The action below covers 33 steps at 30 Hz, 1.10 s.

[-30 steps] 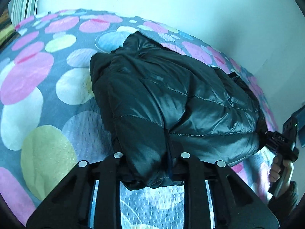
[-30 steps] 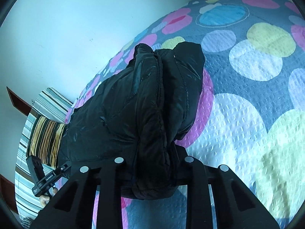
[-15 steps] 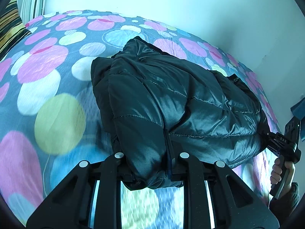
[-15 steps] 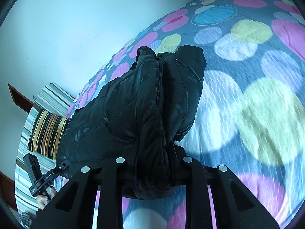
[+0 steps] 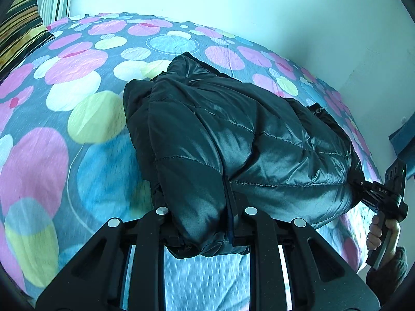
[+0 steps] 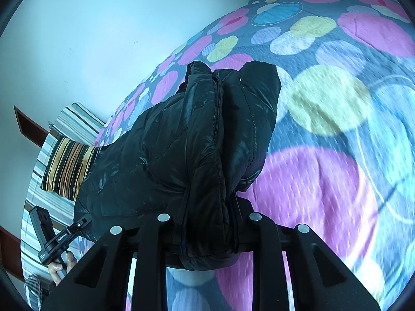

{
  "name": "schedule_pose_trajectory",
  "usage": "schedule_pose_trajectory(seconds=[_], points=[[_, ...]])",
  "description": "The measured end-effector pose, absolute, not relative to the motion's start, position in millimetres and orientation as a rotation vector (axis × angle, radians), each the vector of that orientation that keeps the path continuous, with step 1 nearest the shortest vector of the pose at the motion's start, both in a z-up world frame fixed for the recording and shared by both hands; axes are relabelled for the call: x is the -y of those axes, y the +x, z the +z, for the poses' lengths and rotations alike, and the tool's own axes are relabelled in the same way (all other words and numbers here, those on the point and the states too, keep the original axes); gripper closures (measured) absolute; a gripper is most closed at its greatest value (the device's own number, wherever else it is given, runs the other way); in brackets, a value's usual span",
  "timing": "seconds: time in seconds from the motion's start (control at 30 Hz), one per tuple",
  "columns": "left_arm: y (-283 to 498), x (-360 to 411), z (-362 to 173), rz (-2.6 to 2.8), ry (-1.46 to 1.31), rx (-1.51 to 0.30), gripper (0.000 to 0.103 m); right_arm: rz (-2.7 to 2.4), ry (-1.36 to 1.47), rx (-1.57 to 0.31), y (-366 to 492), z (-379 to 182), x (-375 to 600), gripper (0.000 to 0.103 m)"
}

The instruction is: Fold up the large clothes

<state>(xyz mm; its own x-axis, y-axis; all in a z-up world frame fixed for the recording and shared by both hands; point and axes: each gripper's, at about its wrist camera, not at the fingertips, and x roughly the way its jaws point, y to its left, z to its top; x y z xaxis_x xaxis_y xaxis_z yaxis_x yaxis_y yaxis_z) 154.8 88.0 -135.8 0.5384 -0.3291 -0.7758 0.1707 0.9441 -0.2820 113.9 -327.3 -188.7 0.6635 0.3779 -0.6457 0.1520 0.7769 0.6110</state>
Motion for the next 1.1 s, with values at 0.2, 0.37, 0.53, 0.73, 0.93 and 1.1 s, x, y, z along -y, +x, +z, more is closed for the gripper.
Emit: schedule_pose_trajectory(seconds=[0.2,0.37,0.53,0.73,0.93,1.1], points=[[143.7,-89.7,-148.7,-0.297,-0.187,-0.956,0.082,0.149,0.725,-0.853,105.1,-202.8,330.4,0.078],[143.3,-87.9,-149.6,-0.288,-0.172,-0.952,0.08,0.156,0.733,-0.851,104.7,-206.0,330.7,0.076],[141.0,-86.1,-147.7,-0.252,-0.146,-0.946,0.068,0.129,0.715,-0.851,100.4,-201.4,329.9,0.062],[138.3,-97.5,-145.4,-0.247,-0.204,-0.955,0.048,0.063,0.731,-0.843,87.6,-196.8,343.1,0.045],[136.4,-119.1,-141.0,-0.187,-0.237,-0.927,0.031,-0.037,0.71,-0.8,75.3,-178.8,361.9,0.045],[142.8,-129.1,-146.2,-0.197,-0.312,-0.947,0.026,-0.15,0.621,-0.737,71.2,-149.7,356.8,0.06]])
